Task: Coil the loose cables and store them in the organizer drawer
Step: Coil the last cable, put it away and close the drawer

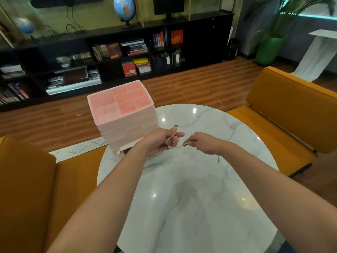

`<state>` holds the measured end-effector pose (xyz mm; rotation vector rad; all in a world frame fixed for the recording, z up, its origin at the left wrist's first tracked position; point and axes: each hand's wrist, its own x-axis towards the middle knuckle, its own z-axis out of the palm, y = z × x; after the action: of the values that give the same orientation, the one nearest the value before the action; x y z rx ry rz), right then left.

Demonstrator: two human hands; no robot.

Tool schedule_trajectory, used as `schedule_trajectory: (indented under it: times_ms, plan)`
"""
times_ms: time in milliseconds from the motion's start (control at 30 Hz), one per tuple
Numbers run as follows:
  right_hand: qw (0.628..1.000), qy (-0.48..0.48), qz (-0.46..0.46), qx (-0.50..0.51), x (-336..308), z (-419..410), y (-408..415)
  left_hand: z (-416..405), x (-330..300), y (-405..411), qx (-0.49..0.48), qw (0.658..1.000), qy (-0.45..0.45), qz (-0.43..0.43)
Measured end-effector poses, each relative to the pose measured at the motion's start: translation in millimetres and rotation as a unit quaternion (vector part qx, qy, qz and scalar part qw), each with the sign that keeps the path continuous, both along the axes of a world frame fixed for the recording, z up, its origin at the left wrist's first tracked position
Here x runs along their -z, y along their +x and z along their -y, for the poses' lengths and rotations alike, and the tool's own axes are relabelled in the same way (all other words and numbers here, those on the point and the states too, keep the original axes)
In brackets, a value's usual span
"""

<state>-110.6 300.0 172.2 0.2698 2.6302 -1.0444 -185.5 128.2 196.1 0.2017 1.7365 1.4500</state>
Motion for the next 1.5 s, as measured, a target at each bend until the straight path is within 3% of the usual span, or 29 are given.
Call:
schedule_trajectory:
  times_ms: [200, 267, 433, 533, 667, 800, 933, 1033, 1133, 1200, 1267, 1333, 1400, 1500]
  plan:
    - [0.998, -0.037, 0.057, -0.004, 1.5, -6.1, 5.4, -5.2, -0.8, -5.7, -0.076, 0.983, 0.163, 0.042]
    - [0.996, -0.053, 0.063, 0.025, 5.0, -5.7, 5.5, -6.0, -1.0, -7.5, -0.072, 0.980, 0.180, 0.045]
    - [0.986, 0.098, 0.004, 0.135, 1.1, -9.6, -3.2, -2.8, -4.6, -2.6, 0.000, 0.998, 0.025, -0.051]
    - [0.977, 0.126, -0.018, 0.171, -9.9, -8.6, -6.0, -4.5, -3.8, -0.7, 0.072, 0.987, -0.077, -0.120]
    - [0.977, 0.098, -0.057, 0.181, -14.6, 1.2, -9.8, -10.8, -1.9, 1.9, 0.123, 0.959, -0.159, -0.198]
    - [0.979, -0.028, -0.090, 0.182, -14.9, 13.0, -11.4, -16.3, 6.9, -3.8, 0.049, 0.958, -0.159, -0.233]
    - [0.973, -0.152, -0.082, 0.155, -20.7, 32.4, -4.6, -21.1, 15.3, -13.2, -0.088, 0.974, -0.098, -0.187]
    - [0.961, -0.218, -0.089, 0.145, -14.1, 46.5, 0.9, -21.8, 18.7, -17.7, -0.157, 0.986, -0.004, -0.062]
    - [0.961, -0.193, -0.107, 0.168, -3.4, 53.1, 2.9, -19.5, 13.7, -16.2, -0.178, 0.977, 0.103, 0.061]
    - [0.962, -0.173, -0.106, 0.181, 3.2, 54.6, 3.8, -17.9, 13.0, -17.0, -0.181, 0.968, 0.129, 0.120]
    - [0.954, -0.219, -0.067, 0.194, 8.3, 55.6, 4.9, -16.9, 12.9, -17.0, -0.179, 0.965, 0.127, 0.142]
    - [0.926, -0.311, -0.009, 0.214, 8.9, 59.8, 6.9, -18.5, 12.8, -15.6, -0.185, 0.962, 0.134, 0.149]
    - [0.874, -0.413, 0.023, 0.255, 10.0, 62.1, 7.5, -20.9, 14.0, -14.9, -0.208, 0.950, 0.164, 0.162]
    - [0.797, -0.517, 0.010, 0.311, 16.0, 61.6, 4.4, -20.9, 16.2, -14.9, -0.222, 0.947, 0.168, 0.163]
